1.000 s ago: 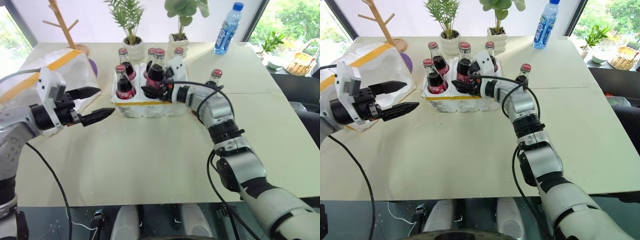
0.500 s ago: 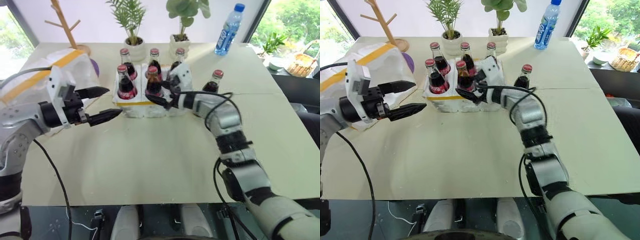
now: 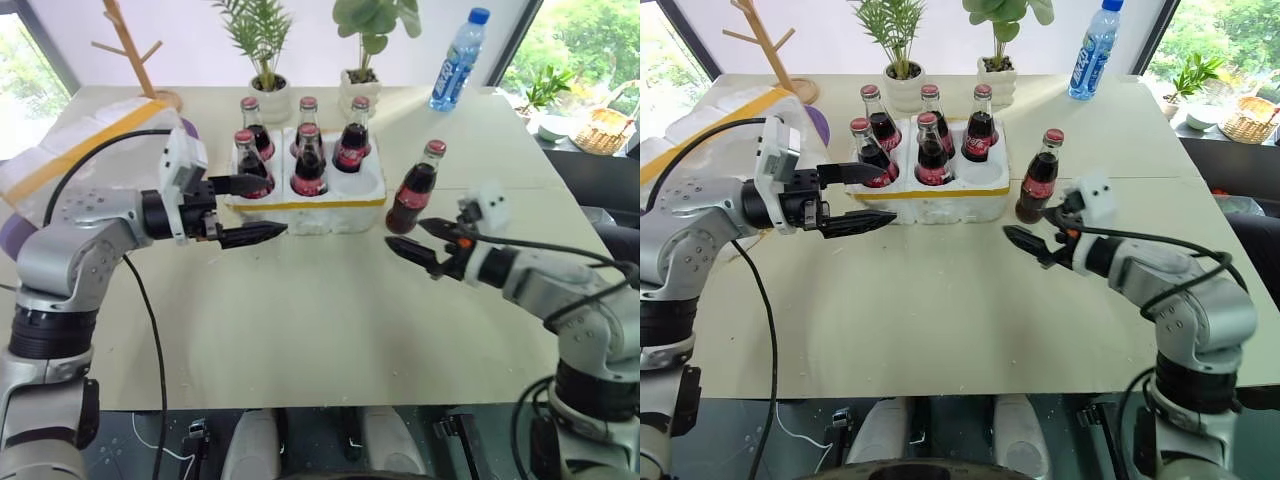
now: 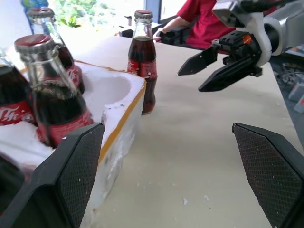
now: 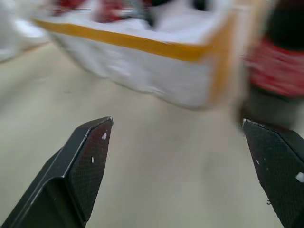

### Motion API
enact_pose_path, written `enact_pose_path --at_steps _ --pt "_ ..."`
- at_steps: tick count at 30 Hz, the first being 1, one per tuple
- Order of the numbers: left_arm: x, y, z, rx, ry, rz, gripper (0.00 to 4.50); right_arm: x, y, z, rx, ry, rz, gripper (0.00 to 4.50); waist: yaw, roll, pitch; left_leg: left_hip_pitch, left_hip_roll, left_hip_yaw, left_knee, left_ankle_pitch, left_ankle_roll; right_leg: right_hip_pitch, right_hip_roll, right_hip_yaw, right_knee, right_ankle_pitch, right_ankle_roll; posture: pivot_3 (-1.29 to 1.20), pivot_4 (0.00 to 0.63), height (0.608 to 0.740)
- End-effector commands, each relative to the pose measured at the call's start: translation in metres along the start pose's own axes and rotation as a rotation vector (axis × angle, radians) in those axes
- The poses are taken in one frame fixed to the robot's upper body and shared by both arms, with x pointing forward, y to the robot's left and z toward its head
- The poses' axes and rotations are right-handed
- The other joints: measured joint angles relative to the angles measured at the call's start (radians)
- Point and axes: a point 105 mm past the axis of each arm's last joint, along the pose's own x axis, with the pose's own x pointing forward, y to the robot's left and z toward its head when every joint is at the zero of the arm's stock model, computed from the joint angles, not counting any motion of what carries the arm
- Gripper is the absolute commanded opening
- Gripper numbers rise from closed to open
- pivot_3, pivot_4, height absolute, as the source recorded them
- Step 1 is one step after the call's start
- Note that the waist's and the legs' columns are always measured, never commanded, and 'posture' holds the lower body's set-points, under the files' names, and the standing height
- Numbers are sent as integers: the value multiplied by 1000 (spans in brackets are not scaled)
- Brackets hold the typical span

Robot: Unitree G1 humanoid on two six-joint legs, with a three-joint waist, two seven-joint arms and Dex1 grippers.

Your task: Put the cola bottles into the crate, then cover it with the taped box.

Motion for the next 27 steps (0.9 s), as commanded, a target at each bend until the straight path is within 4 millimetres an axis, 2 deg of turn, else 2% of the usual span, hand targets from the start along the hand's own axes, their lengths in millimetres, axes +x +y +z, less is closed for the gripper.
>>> enact_pose_path --at_steps 1,11,20,25,26,27 --pt "6 -1 9 54 -17 -30 4500 -2 -11 24 -31 -160 -107 4446 -5 0 0 0 0 0 0 0 0 0 1 1 0 0 0 0 150 740" --pt "8 1 16 72 -24 -29 4500 34 -29 33 -14 -242 -165 4446 2 0 0 0 1 0 0 0 0 0 1 1 0 0 0 0 150 740" --pt "5 -5 18 75 -23 -16 4500 72 -39 30 -9 -234 -133 4446 0 1 0 0 1 0 0 0 0 0 2 2 0 0 0 0 150 740" --pt "3 -4 19 75 -21 1 4500 93 -52 26 9 -222 -151 4446 -3 1 0 0 1 0 0 0 0 -1 1 2 0 0 0 0 150 740" --pt "3 -4 19 75 -20 6 4500 93 -53 28 9 -232 -148 3944 -2 1 0 0 1 0 0 0 0 -1 1 2 0 0 0 0 150 740" --pt "2 -4 19 75 -20 11 4500 92 -55 31 2 -244 -142 3655 0 1 0 0 1 0 0 0 0 -1 1 2 0 0 0 0 150 740"
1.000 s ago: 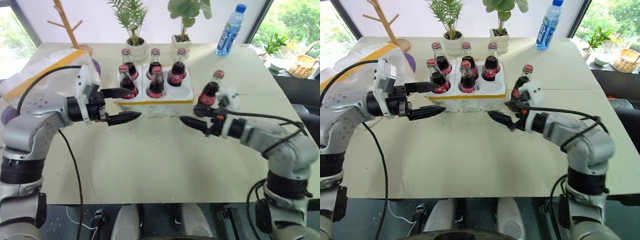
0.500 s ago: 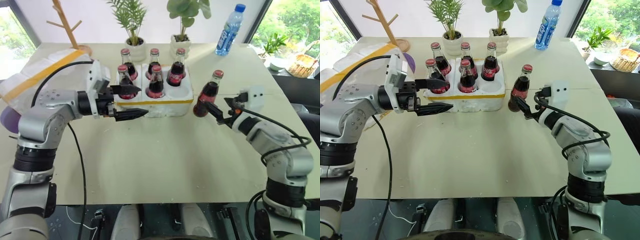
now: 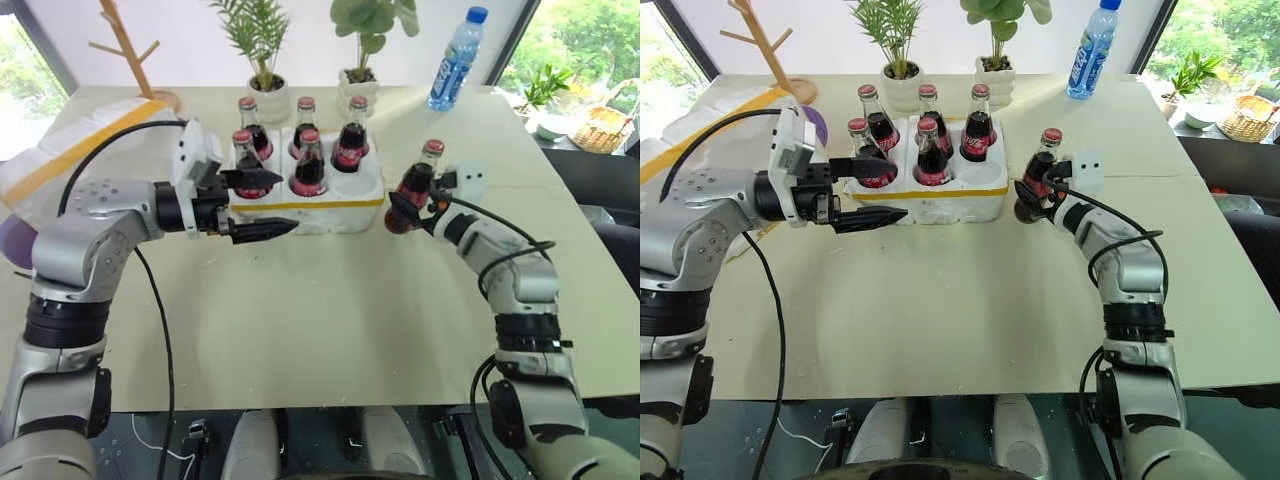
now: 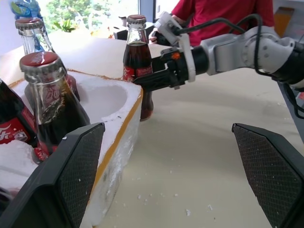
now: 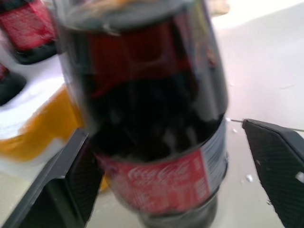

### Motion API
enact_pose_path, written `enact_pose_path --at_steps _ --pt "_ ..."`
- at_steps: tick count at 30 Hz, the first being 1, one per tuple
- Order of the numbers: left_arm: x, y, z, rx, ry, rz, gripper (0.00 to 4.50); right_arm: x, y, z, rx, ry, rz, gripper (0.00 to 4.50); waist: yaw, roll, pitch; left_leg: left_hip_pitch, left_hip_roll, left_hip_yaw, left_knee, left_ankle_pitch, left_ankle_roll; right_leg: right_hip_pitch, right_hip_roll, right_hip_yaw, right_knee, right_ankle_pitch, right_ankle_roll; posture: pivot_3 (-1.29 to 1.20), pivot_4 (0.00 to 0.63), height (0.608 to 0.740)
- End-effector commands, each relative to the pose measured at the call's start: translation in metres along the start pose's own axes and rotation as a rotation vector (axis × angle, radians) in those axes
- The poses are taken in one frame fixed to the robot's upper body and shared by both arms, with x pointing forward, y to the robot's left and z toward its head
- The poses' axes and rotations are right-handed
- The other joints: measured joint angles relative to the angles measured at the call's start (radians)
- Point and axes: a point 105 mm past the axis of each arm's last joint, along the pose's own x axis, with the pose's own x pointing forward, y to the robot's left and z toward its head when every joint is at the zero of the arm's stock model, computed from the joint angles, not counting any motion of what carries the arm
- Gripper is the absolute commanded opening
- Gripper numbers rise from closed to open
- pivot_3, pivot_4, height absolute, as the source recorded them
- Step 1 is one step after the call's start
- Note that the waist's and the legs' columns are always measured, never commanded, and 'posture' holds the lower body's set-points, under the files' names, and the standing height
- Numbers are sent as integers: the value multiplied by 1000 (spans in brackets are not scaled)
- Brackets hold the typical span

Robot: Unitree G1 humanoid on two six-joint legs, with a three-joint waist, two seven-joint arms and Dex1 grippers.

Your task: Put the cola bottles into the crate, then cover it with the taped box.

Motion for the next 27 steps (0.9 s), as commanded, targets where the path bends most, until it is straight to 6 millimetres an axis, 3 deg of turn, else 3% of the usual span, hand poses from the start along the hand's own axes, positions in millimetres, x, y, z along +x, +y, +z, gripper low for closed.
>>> enact_pose_path --at_steps 1,2,4,8,12,16,21,27 --pt "-7 -1 12 37 -30 21 4500 0 -4 22 -26 -84 13 3199 3 0 0 0 0 0 0 0 0 0 0 0 0 0 0 0 150 740" --pt "-8 -1 12 37 -30 26 4500 -2 -5 27 -31 -97 19 2790 4 0 0 0 0 0 0 0 0 0 0 0 0 0 0 0 150 740" --pt "-10 -2 12 35 -31 37 4500 -8 -7 38 -38 -127 31 2840 3 1 0 0 0 0 0 0 0 0 -1 0 0 0 0 0 150 740" --pt "-15 -2 9 25 -31 70 4500 -28 -1 87 -103 -263 92 2840 3 5 4 -1 0 0 0 0 0 -1 -2 0 0 0 0 0 150 740" --pt "-17 -3 7 18 -34 83 4500 -34 17 127 -122 -363 168 2840 -6 7 5 -1 0 1 0 0 0 -2 -1 0 0 0 0 0 150 740" --pt "-19 -3 6 14 -31 95 4500 -30 44 150 -89 -423 266 2840 -7 7 5 0 2 1 0 0 0 -2 1 1 1 0 0 0 150 740" --pt "-20 -1 5 12 -30 110 4500 -16 77 150 -86 -401 364 2840 -1 7 5 -1 2 1 0 0 0 -2 0 1 1 0 0 0 150 740" --pt "-24 2 2 22 -15 141 4500 3 89 125 -113 -308 358 2840 4 7 5 -2 0 1 0 0 0 -2 -3 0 1 0 0 0 150 740"
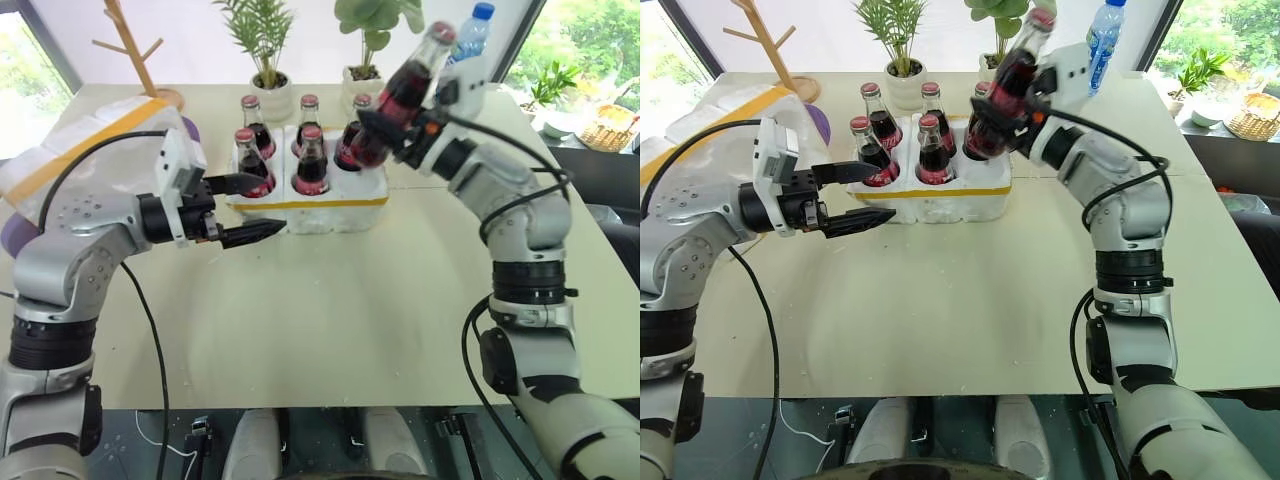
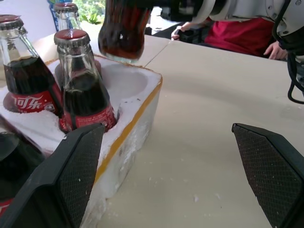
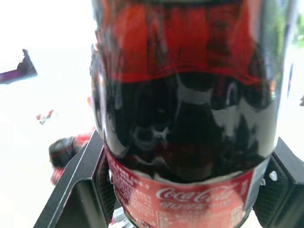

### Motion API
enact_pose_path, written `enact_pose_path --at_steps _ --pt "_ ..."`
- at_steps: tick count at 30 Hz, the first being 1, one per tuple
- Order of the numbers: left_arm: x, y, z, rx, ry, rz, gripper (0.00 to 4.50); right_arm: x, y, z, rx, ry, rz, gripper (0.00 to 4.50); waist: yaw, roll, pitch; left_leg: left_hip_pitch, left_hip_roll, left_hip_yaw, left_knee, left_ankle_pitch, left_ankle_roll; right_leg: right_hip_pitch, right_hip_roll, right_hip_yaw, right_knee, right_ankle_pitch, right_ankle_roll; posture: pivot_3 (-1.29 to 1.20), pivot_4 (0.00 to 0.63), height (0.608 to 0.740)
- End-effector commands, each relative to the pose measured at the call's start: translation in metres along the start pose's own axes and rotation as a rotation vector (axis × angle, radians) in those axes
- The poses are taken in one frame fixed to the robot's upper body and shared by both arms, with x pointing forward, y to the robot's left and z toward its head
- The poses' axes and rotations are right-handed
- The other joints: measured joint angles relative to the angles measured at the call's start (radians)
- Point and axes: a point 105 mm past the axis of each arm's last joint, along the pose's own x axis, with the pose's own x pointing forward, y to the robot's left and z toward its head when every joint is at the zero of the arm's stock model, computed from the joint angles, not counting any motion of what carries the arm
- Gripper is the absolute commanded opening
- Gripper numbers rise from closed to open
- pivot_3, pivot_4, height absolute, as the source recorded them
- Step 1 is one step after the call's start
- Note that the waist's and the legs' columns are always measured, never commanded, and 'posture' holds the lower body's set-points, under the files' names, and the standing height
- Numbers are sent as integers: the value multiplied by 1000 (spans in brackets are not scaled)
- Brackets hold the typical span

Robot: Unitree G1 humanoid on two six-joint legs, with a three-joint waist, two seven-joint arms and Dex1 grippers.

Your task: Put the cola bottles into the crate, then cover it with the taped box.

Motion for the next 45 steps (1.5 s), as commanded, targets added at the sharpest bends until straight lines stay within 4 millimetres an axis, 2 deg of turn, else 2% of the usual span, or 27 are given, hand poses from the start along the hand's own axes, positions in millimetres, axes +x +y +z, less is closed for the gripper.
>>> enact_pose_path --at_steps 1,9,13,15,17,21,24,28,30,32,35,41,45 --pt "-7 1 11 58 -23 33 4500 3 2 15 -63 -48 -8 2840 0 0 0 0 0 0 0 0 0 0 0 0 0 0 0 0 150 740" --pt "-14 -2 9 57 -18 55 4500 9 4 -44 -169 145 8 2840 -5 0 0 0 0 0 0 0 0 0 2 0 0 0 0 0 150 740" --pt "-16 -2 10 58 -17 62 4500 13 6 -63 -137 187 28 2840 -2 -1 0 0 0 0 0 0 0 0 1 0 0 0 0 0 150 740" --pt "-17 -1 11 61 -14 65 4500 14 1 -71 -105 206 13 3903 -4 -2 -1 0 0 0 0 0 0 0 1 0 0 0 0 0 150 740" --pt "-20 -1 12 64 -10 68 4500 15 -1 -72 -93 208 5 4439 -8 -2 -1 2 0 0 0 0 0 1 1 0 0 0 0 0 150 740" --pt "-29 -1 15 69 0 87 4500 11 -5 -56 -79 172 12 4439 -8 -2 -1 3 1 0 0 0 0 2 2 0 1 0 0 0 150 740" --pt "-49 -2 23 63 7 128 4500 -9 0 -29 -64 131 103 4439 -7 -1 -1 1 1 0 0 0 0 1 2 0 1 0 0 0 150 740" --pt "-77 -4 31 49 31 188 4500 -37 7 -10 -80 148 196 4439 -2 -1 -1 0 2 -1 0 0 0 0 0 -1 -1 0 0 0 150 740" --pt "-98 -7 33 42 73 226 4500 -53 7 1 -106 167 233 4439 -5 -1 -1 0 2 0 0 -1 1 0 -1 -1 -1 0 0 0 150 740" --pt "-130 -9 27 35 177 292 4500 -69 5 13 -145 199 256 4439 -10 -1 0 1 2 0 0 -1 1 1 -1 -1 -1 0 0 0 150 740" --pt "-167 -9 20 5 302 362 4500 -80 8 27 -164 218 302 4439 -9 0 0 2 2 2 -1 -1 1 -1 0 -1 -1 -1 -1 0 150 740" --pt "-250 9 -2 -14 609 489 4500 -83 43 61 -174 114 487 4439 -7 1 1 3 3 3 -2 -1 1 -2 2 -1 0 -5 -8 0 150 740" --pt "-276 30 -1 -42 705 508 4500 -90 65 64 -178 100 633 4439 5 0 0 2 3 3 -2 -1 1 -2 0 -3 -1 -5 -8 0 150 740"
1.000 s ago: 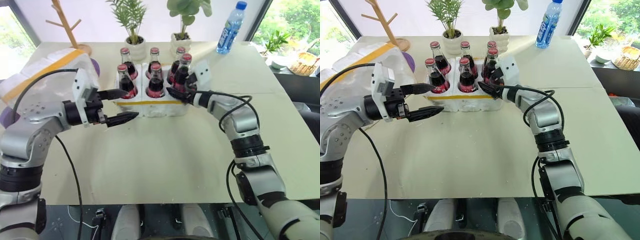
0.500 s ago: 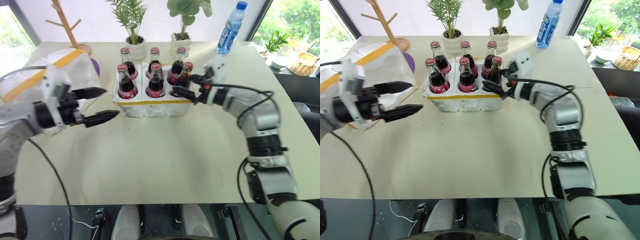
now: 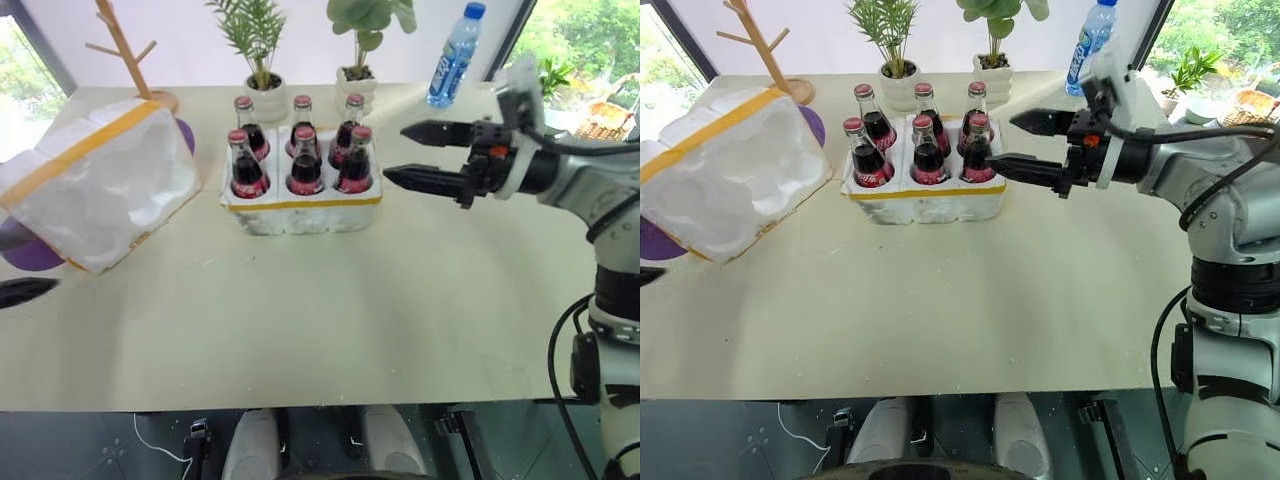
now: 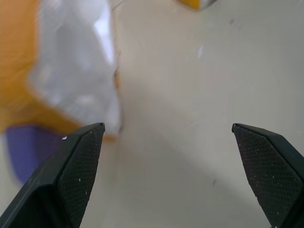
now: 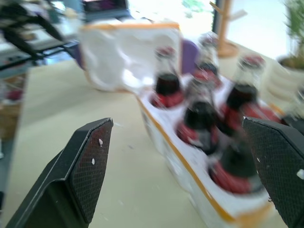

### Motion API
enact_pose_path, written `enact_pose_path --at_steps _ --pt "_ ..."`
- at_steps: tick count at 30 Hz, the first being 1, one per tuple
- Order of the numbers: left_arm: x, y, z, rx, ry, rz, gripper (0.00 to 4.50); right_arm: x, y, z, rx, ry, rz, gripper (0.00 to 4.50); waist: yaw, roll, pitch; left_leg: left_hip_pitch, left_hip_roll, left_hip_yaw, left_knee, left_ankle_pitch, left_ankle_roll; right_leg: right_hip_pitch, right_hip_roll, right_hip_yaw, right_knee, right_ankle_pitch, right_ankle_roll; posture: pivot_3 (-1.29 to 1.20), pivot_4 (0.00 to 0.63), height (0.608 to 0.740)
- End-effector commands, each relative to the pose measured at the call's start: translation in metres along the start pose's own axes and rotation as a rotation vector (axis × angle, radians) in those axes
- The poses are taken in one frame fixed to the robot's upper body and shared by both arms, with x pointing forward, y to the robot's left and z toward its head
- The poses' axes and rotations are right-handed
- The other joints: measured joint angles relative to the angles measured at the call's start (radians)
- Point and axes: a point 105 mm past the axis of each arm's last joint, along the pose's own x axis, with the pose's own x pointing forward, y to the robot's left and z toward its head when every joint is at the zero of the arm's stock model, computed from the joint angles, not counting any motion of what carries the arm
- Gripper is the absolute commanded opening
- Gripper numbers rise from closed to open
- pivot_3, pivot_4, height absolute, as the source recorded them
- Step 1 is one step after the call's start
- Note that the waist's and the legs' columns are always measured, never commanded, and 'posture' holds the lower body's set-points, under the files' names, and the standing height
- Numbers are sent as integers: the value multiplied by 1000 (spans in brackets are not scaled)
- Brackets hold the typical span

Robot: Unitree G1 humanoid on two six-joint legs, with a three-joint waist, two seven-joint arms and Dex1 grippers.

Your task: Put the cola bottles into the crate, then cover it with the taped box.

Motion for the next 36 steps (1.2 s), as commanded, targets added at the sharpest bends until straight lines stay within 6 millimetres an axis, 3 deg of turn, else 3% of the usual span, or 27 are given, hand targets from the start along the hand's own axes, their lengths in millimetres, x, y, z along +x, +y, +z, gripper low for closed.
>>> enact_pose_path --at_steps 1,6,11,20,25,28,34,36 --pt "-9 21 -1 39 85 9 4500 2 22 14 -76 -28 123 4439 4 0 0 0 0 0 0 0 0 0 -1 -1 0 0 0 0 150 740" --pt "-4 38 -12 50 211 0 4500 3 23 8 -73 -17 125 4439 -3 -1 0 -1 -2 9 1 -2 3 0 -5 1 -1 0 1 0 150 740" --pt "16 56 -12 41 278 13 4500 -4 35 4 -85 5 147 4439 2 -2 -1 -1 -3 9 2 -2 4 -1 0 1 1 3 4 0 150 740" --pt "58 66 -25 62 397 23 4500 -16 47 8 -100 16 121 4439 -7 -5 -1 -1 -1 9 2 -2 4 -1 0 1 2 3 5 0 150 740" --pt "71 65 -30 48 415 24 4500 -18 53 9 -102 19 103 4439 -3 -5 -1 -1 -1 9 2 -2 4 -1 -1 1 2 3 5 0 150 740" --pt "77 64 -33 66 421 27 3676 -17 54 11 -106 22 87 4500 -2 -5 -2 -1 -1 9 3 -2 4 -1 -2 1 2 3 5 0 150 740" --pt "83 60 -27 40 388 -11 758 -18 54 10 -105 37 69 4500 1 -5 -2 0 -1 9 3 -2 4 0 -2 1 3 3 5 0 150 740" --pt "83 60 -25 31 381 -17 254 -18 53 9 -100 44 62 4500 2 -5 -2 0 -1 9 3 -2 4 0 -3 1 3 2 5 0 150 740"
